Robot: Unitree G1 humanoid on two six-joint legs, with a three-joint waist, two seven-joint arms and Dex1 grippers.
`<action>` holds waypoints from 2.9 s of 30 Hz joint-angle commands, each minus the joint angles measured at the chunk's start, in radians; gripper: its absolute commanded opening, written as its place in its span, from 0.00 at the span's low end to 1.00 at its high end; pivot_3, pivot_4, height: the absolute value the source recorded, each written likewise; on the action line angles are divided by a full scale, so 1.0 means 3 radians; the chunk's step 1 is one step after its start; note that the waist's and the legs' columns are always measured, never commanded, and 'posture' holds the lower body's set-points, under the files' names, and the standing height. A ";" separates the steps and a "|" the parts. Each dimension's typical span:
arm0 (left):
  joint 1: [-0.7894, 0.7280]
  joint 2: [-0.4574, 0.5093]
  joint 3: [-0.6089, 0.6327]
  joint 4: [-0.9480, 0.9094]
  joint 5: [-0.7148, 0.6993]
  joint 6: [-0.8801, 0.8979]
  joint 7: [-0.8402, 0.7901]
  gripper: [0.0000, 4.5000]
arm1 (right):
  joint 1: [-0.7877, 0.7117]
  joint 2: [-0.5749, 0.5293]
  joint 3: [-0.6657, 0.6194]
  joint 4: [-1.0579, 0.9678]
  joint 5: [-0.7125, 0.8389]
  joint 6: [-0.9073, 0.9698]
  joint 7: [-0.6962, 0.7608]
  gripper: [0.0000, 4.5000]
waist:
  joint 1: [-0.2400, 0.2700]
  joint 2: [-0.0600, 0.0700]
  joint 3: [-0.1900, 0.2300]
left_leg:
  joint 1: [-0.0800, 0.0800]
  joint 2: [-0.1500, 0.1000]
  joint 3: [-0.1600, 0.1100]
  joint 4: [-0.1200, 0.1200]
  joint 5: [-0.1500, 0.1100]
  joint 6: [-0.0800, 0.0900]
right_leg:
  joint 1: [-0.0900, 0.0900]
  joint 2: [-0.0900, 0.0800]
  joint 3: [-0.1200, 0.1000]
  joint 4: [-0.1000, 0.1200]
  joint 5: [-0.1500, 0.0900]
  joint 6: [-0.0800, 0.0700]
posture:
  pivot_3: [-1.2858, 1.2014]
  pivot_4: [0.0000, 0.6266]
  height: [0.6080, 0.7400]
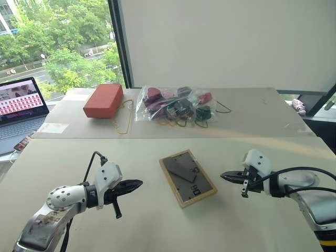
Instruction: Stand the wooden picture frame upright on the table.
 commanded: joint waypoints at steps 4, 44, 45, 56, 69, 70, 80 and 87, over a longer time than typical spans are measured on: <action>-0.0229 -0.0124 -0.0416 0.0158 0.0294 -0.0012 0.0174 0.00 | -0.0425 0.0118 0.0456 0.0694 -0.0655 -0.0503 -0.0349 0.01 | -0.0010 0.0000 0.0001 | 0.0008 0.0000 0.0003 0.0002 0.0000 -0.0001 | 0.0007 0.0000 0.0001 0.0000 0.0000 0.0000 | 0.52 0.24 1.00; -0.0775 0.0113 -0.0882 0.1693 0.1343 -0.1293 -0.0168 0.00 | -0.0015 0.0274 0.0725 -0.0661 -0.0949 0.0733 -0.0974 0.01 | -0.0066 -0.0001 -0.0004 | 0.0033 0.0002 0.0002 -0.0003 0.0000 0.0000 | 0.0022 0.0004 0.0003 0.0006 0.0002 0.0000 | 0.52 0.24 1.00; -0.0743 0.0150 -0.0837 0.1762 0.1487 -0.1756 -0.0028 0.00 | -0.0023 0.0311 0.0726 -0.0669 -0.0911 0.0734 -0.0965 0.01 | -0.0076 -0.0001 -0.0004 | 0.0033 0.0002 0.0002 -0.0003 0.0000 0.0000 | 0.0022 0.0004 0.0003 0.0006 0.0002 0.0000 | 0.52 0.24 1.00; -0.1474 0.0263 -0.0874 0.3378 0.3924 -0.5729 0.2245 0.70 | -0.0323 0.0705 0.1001 -0.0739 -0.0475 0.1176 -0.0800 0.00 | 0.0021 -0.0003 -0.0001 | 0.0014 0.0000 0.0003 -0.0002 0.0001 -0.0002 | 0.0008 0.0003 0.0003 -0.0003 0.0003 0.0000 | 0.52 0.24 1.00; -0.2370 -0.0319 -0.2209 0.4179 0.5762 -0.5443 0.4618 1.00 | -0.0745 0.0957 0.1225 -0.0479 -0.0508 0.1339 -0.1038 0.00 | 0.0160 0.0038 -0.0038 | 0.0005 -0.0017 0.0004 0.0004 0.0011 -0.0019 | 0.0010 -0.0012 0.0000 0.0000 0.0011 0.0019 | 0.52 0.24 1.00; -0.2404 -0.0338 -0.2249 0.4208 0.5744 -0.5448 0.4686 1.00 | -0.0751 0.0963 0.1222 -0.0484 -0.0504 0.1351 -0.1048 0.00 | 0.0167 0.0039 -0.0039 | 0.0008 -0.0018 0.0005 0.0004 0.0011 -0.0018 | 0.0015 -0.0013 0.0000 -0.0002 0.0011 0.0020 | 0.52 0.24 1.00; -0.2439 -0.0206 -0.2525 0.4261 0.5579 -0.5574 0.4820 0.47 | -0.0663 0.0843 0.1075 -0.0512 -0.0446 0.1413 -0.1113 0.00 | 0.0146 0.0038 -0.0041 | -0.0011 -0.0018 0.0003 0.0004 0.0010 -0.0018 | -0.0002 -0.0016 -0.0005 0.0000 0.0011 0.0024 | 0.52 0.24 1.00; -0.2361 -0.0168 -0.2546 0.4154 0.5509 -0.5515 0.4779 0.26 | -0.0811 0.0718 0.0767 -0.0302 -0.0419 0.1357 -0.1176 0.00 | 0.0110 0.0042 -0.0043 | -0.0010 -0.0018 0.0003 0.0004 0.0011 -0.0018 | -0.0002 -0.0016 -0.0005 -0.0002 0.0011 0.0023 | 0.52 0.24 1.00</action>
